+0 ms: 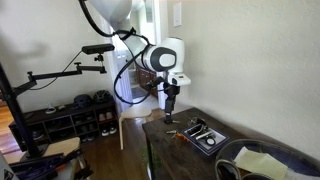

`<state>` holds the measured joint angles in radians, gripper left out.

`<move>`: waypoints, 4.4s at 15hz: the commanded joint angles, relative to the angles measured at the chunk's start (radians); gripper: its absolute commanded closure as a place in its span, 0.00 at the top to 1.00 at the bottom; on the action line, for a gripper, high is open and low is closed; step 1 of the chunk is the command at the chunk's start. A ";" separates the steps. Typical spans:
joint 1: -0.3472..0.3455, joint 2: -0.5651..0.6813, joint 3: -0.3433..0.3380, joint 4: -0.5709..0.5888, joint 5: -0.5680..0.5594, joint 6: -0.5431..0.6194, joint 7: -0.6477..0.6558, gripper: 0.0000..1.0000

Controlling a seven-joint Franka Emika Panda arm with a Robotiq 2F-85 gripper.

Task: Put the car key on the tray

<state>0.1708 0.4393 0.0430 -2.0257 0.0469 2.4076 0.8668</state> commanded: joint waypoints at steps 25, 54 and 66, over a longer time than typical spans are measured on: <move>0.029 0.164 -0.004 0.098 0.087 0.107 -0.020 0.05; -0.014 -0.028 -0.204 0.029 -0.041 0.161 0.063 0.07; -0.033 0.071 -0.196 0.121 -0.020 0.153 0.047 0.06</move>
<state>0.1436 0.4837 -0.1571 -1.9379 0.0278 2.5509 0.8876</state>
